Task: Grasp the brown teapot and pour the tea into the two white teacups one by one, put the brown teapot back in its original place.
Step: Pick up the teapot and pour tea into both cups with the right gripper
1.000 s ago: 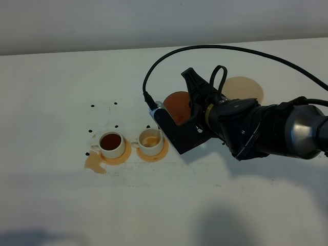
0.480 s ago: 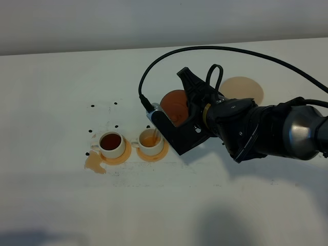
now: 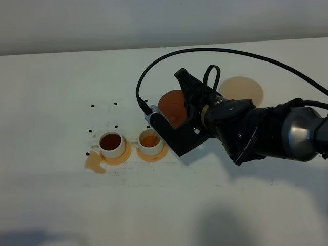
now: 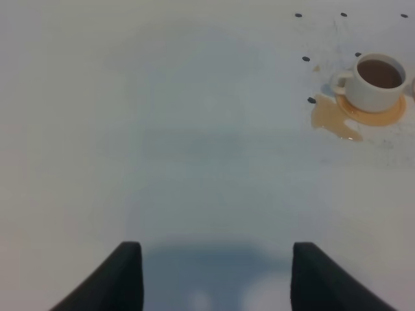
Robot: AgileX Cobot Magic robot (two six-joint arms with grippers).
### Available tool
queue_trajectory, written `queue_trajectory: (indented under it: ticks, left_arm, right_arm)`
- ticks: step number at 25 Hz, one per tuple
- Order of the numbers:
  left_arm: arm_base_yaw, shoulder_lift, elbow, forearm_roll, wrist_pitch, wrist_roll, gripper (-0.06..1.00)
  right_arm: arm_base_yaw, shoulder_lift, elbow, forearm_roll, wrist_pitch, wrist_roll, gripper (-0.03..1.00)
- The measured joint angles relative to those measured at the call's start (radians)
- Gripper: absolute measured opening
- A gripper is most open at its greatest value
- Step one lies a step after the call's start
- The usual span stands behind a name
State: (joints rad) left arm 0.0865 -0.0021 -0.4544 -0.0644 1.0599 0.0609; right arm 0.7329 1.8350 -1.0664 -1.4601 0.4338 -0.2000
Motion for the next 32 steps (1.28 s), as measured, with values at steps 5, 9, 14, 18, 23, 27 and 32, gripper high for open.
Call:
queue_trajectory:
  ticks: [5,9,14,18,23,27,32]
  left_arm:
    - [0.000,0.000,0.000,0.000,0.000,0.000,0.50]
    - [0.000,0.000,0.000,0.000,0.000,0.000,0.50]
    - [0.000,0.000,0.000,0.000,0.000,0.000,0.50]
    - [0.000,0.000,0.000,0.000,0.000,0.000,0.50]
    - [0.000,0.000,0.000,0.000,0.000,0.000,0.50]
    - [0.000,0.000,0.000,0.000,0.000,0.000,0.50]
    - [0.000,0.000,0.000,0.000,0.000,0.000,0.50]
  right_arm:
    - [0.000,0.000,-0.010,-0.019,0.009,-0.001,0.11]
    - [0.000,0.000,-0.010,-0.021,0.010,-0.006,0.11]
    - [0.006,0.000,-0.010,-0.022,0.015,-0.025,0.11]
    - [0.010,0.000,-0.013,-0.024,0.013,-0.027,0.11]
    - [0.015,0.000,-0.016,-0.044,0.016,-0.028,0.11]
    - [0.018,0.000,-0.018,-0.049,0.017,-0.028,0.11]
    - [0.018,0.000,-0.018,-0.052,0.020,-0.028,0.11]
